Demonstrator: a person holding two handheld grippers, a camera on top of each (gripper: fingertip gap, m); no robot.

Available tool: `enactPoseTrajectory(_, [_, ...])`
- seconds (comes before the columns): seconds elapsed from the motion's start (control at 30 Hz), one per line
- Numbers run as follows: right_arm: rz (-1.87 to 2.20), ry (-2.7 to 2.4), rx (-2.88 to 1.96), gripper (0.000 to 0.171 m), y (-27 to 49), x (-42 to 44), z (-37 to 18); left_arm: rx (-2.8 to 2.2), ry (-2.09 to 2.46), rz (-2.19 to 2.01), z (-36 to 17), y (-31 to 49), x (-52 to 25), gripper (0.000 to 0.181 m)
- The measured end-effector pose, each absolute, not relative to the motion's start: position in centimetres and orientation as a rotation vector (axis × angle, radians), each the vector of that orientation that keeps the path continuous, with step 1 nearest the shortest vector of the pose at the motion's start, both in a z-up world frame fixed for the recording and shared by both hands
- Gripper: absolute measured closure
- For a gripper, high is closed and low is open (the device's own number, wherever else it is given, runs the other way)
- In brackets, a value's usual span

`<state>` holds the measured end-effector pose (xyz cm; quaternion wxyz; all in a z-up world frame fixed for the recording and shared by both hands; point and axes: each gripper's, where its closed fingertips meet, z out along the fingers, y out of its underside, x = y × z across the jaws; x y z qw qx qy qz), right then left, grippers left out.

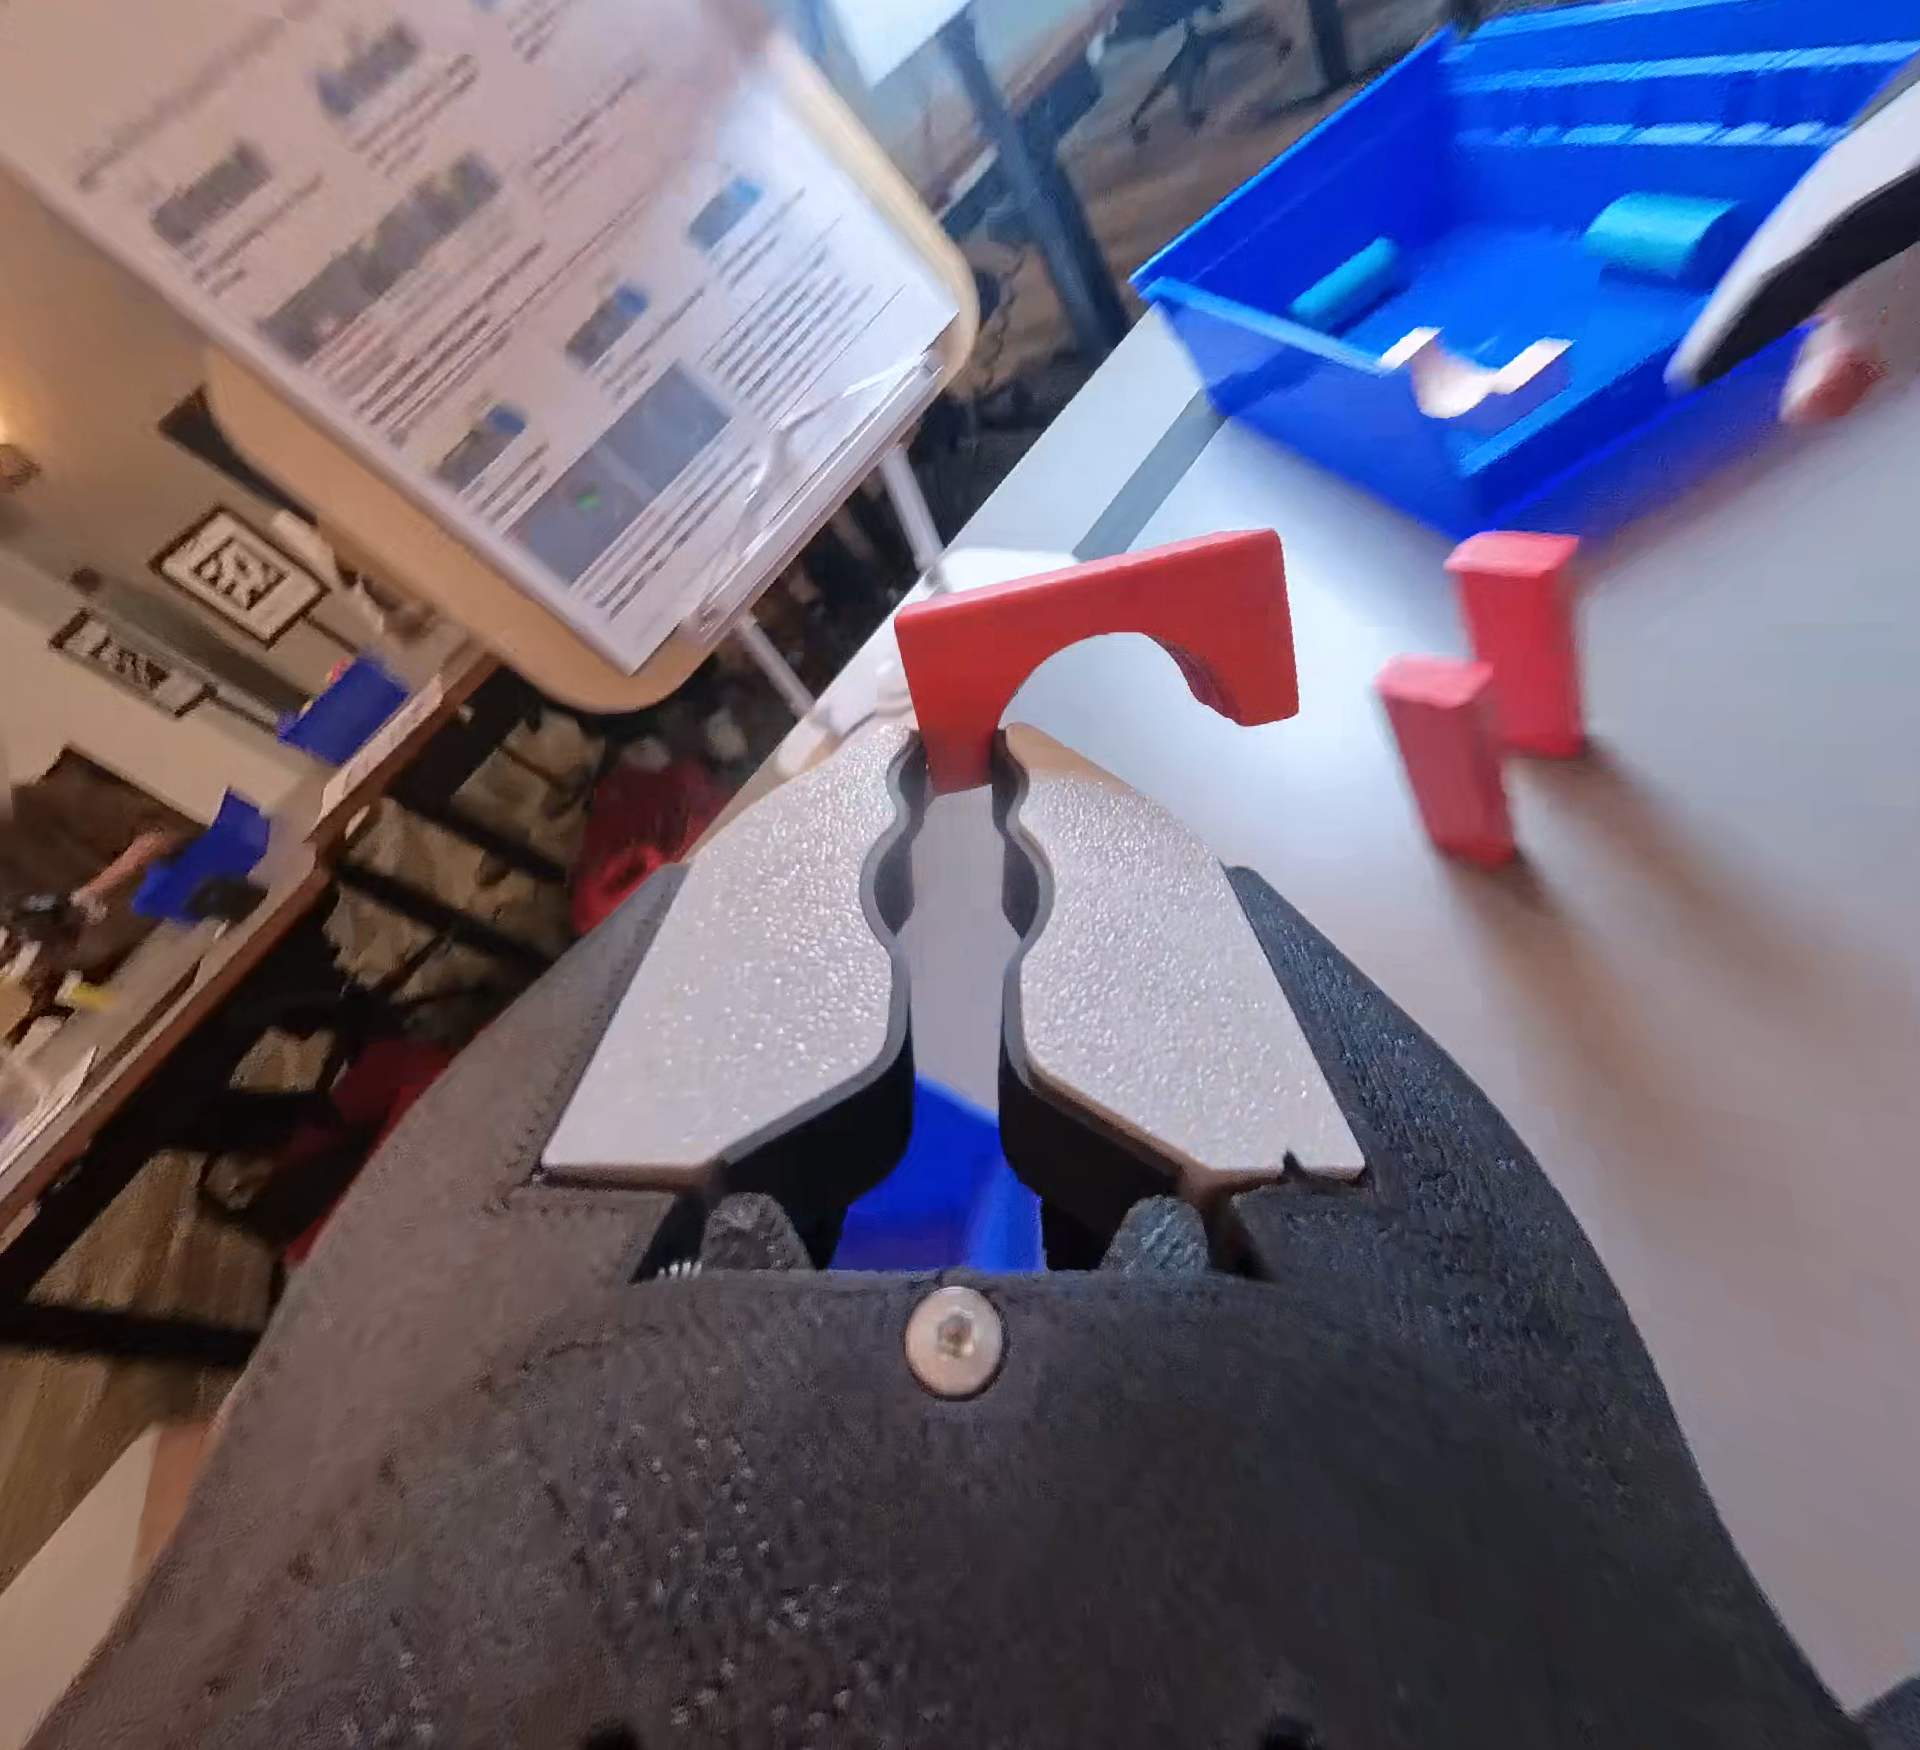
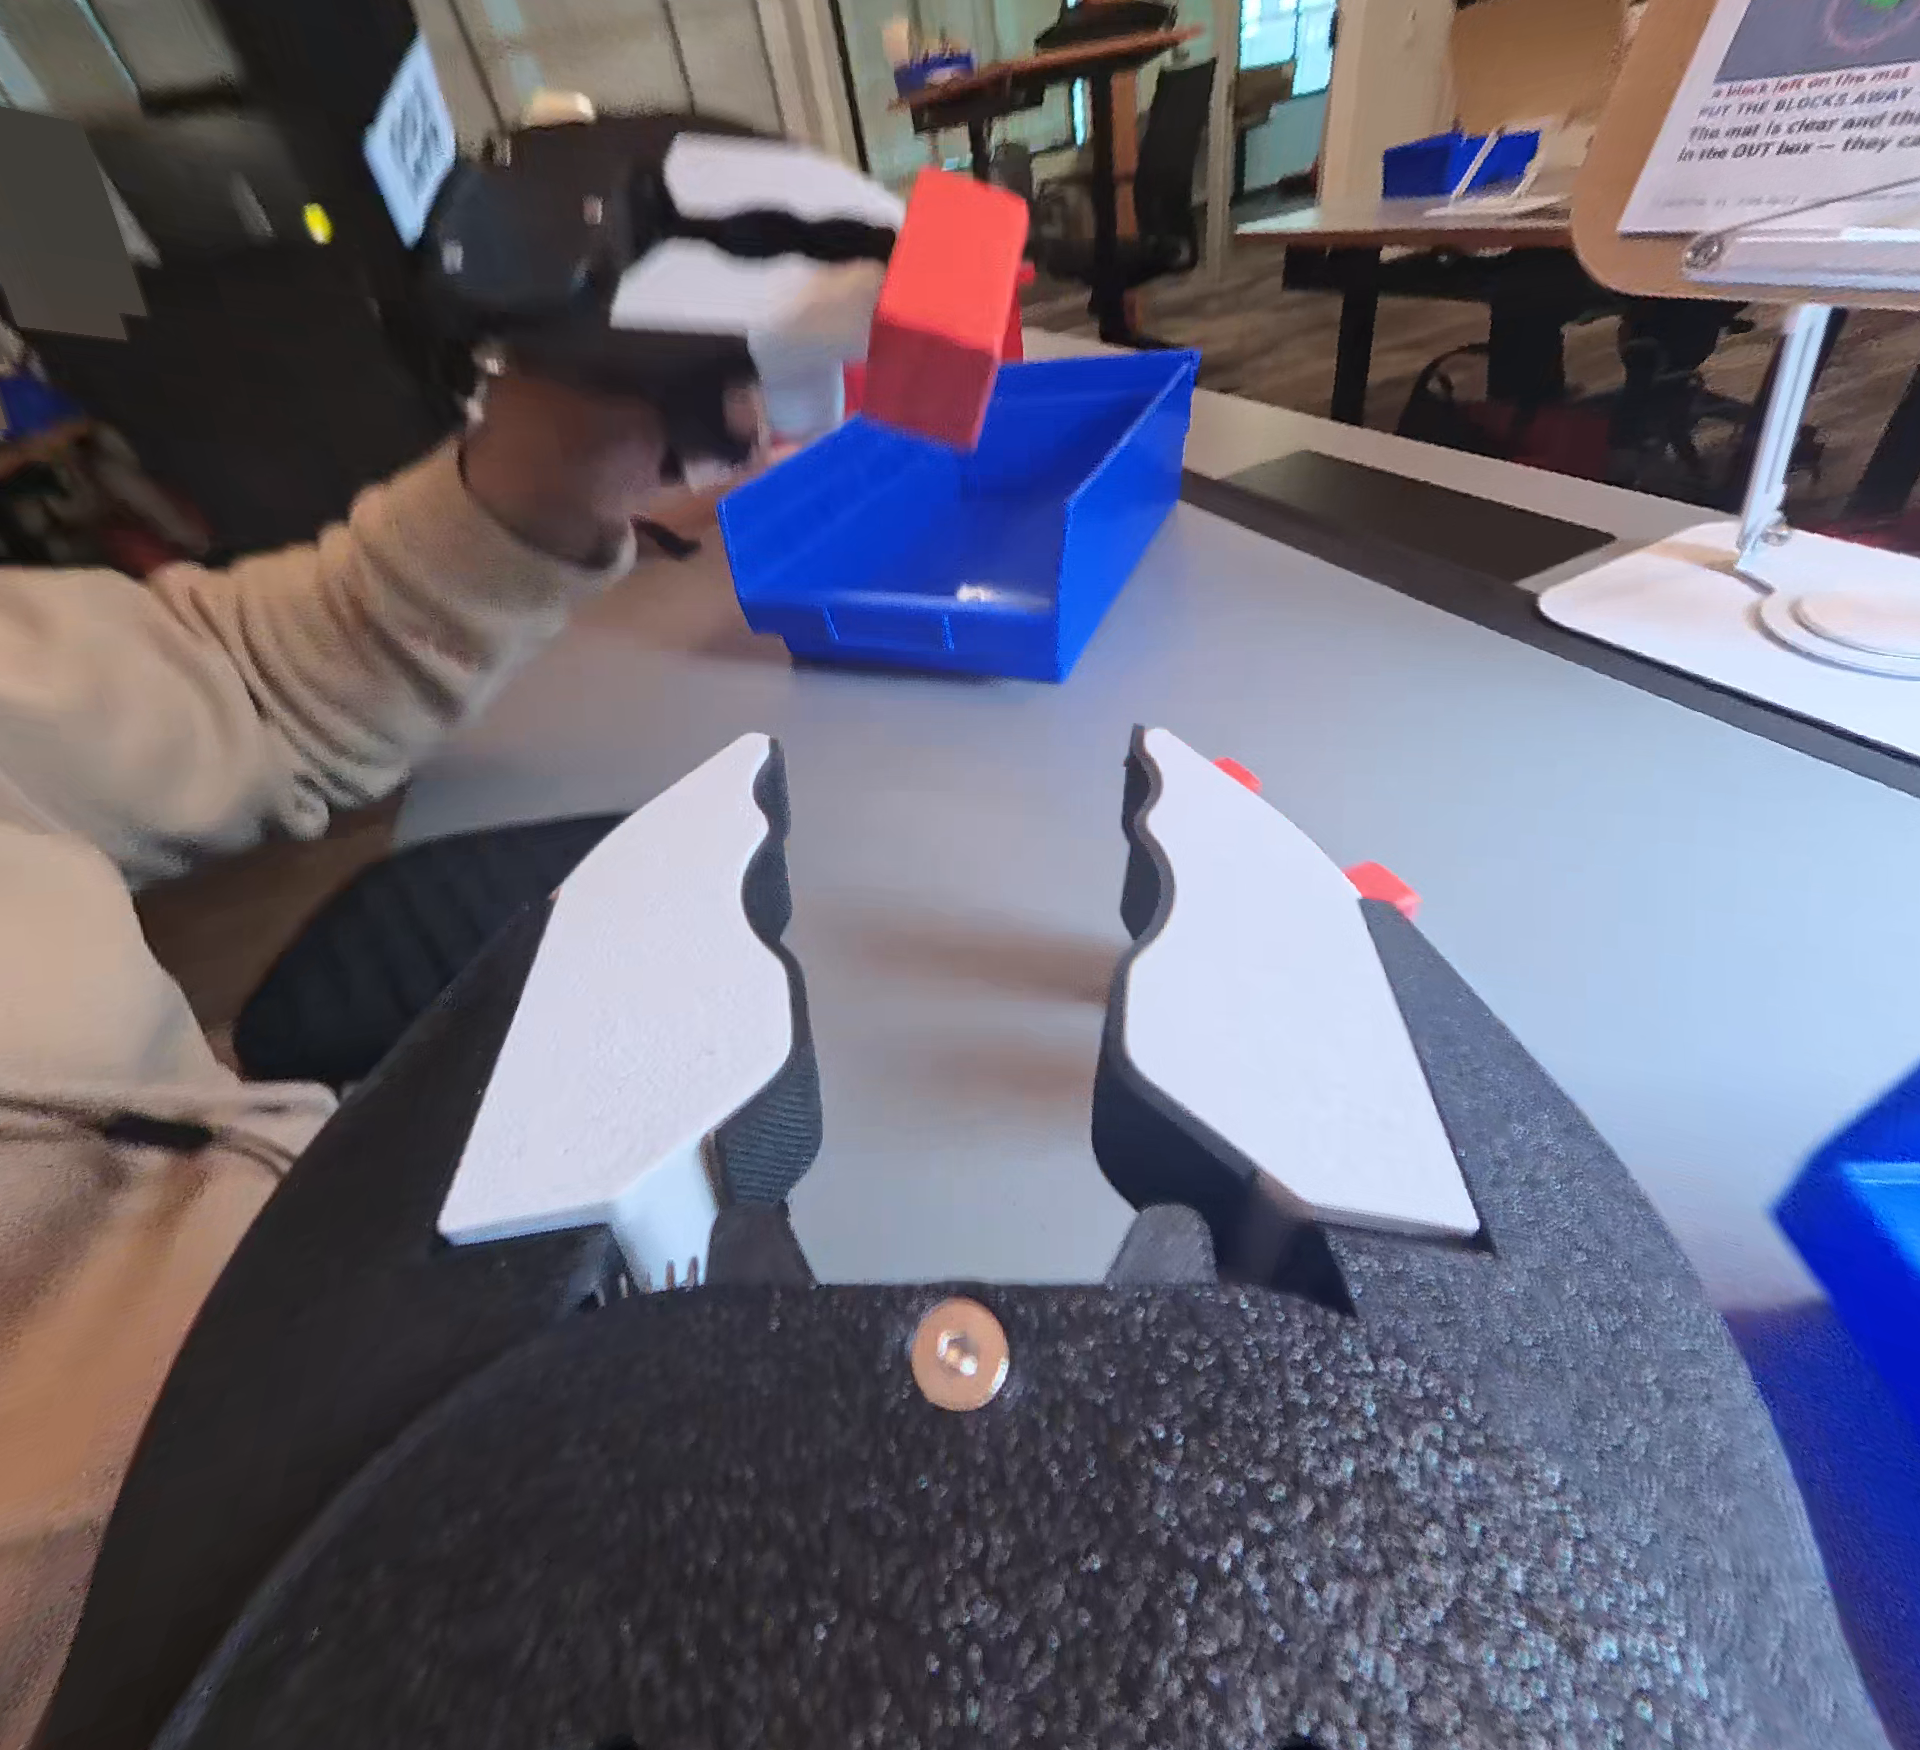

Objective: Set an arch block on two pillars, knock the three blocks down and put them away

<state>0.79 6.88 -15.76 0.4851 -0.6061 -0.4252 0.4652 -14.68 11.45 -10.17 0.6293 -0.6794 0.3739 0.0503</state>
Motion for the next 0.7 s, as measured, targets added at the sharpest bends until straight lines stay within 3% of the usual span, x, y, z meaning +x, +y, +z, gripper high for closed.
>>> enactPoseTrajectory(0.2, [1.085,-0.882,-1.435,0.116,5.3,-0.1,-14.8,-1.414,0.913,-0.037,-12.6,9.0,-4.7,0.169])
enactPoseTrajectory(0.33, [1.085,-0.856,-1.474,0.135,6.2,0.3,-15.5,-1.426,0.914,-0.118,-14.2,8.9,-2.1,0.169])
enactPoseTrajectory(0.47, [1.078,-0.915,-1.498,0.136,6.6,0.8,-16.0,-1.45,0.958,-0.169,-15.0,8.8,-1.5,0.168])
enactPoseTrajectory(0.6, [1.016,-1.234,-1.453,0.136,5.4,1.3,-17.6,-1.555,1.264,-0.49,-14.9,6.1,-1.7,0.132])
enactPoseTrajectory(0.7, [0.978,-1.368,-1.408,0.136,4.6,1.6,-18.7,-1.67,1.475,-0.574,-13.7,5.0,-3.2,0.136])
